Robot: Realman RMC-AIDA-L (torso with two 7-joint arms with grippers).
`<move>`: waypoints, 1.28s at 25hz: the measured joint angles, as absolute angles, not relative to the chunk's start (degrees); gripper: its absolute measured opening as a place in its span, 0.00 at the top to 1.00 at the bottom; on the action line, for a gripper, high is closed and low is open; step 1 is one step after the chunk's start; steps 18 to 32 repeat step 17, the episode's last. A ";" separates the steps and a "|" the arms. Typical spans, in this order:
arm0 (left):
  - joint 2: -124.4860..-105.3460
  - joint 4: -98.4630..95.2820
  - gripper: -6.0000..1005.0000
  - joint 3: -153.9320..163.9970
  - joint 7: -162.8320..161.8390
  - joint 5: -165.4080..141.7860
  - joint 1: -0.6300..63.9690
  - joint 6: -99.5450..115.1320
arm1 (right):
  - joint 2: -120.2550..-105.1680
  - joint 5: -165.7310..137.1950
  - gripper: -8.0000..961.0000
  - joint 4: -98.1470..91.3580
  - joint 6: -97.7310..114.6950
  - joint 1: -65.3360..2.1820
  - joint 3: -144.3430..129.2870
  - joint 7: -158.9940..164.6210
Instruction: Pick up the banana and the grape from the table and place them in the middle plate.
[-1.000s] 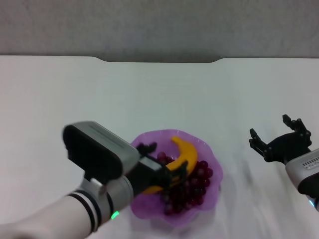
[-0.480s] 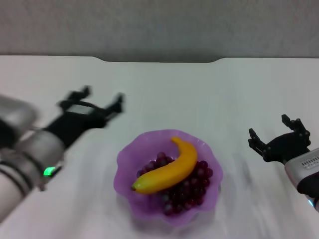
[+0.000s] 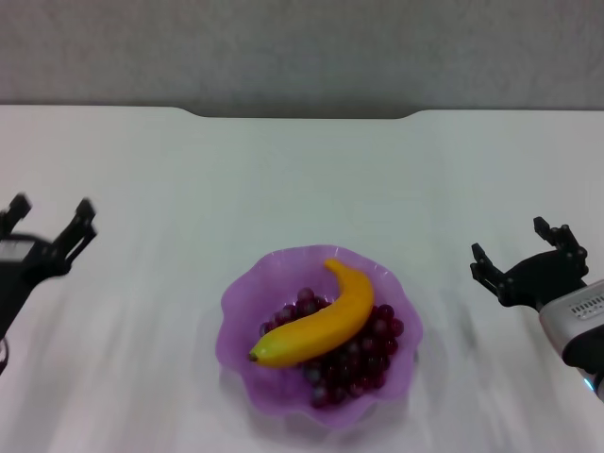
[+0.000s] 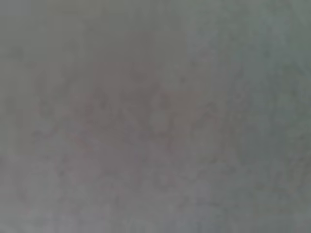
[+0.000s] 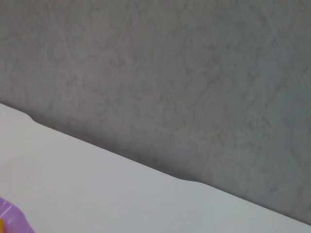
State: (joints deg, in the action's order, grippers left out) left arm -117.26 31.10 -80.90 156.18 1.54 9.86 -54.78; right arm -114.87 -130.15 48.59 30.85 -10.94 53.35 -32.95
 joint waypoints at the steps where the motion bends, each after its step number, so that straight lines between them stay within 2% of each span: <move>1: -117.44 27.83 0.09 -80.55 157.10 2.64 10.04 -56.68 | -114.87 -130.13 0.07 48.53 30.94 -10.96 53.35 -32.95; 17: -117.57 19.85 0.09 -80.36 156.26 9.18 9.53 -57.91 | -114.70 -130.70 0.07 34.71 50.87 -12.27 48.43 -14.81; 32: -117.57 19.85 0.09 -80.36 156.26 9.18 9.53 -57.91 | -114.70 -130.70 0.07 34.71 50.87 -12.27 48.43 -14.81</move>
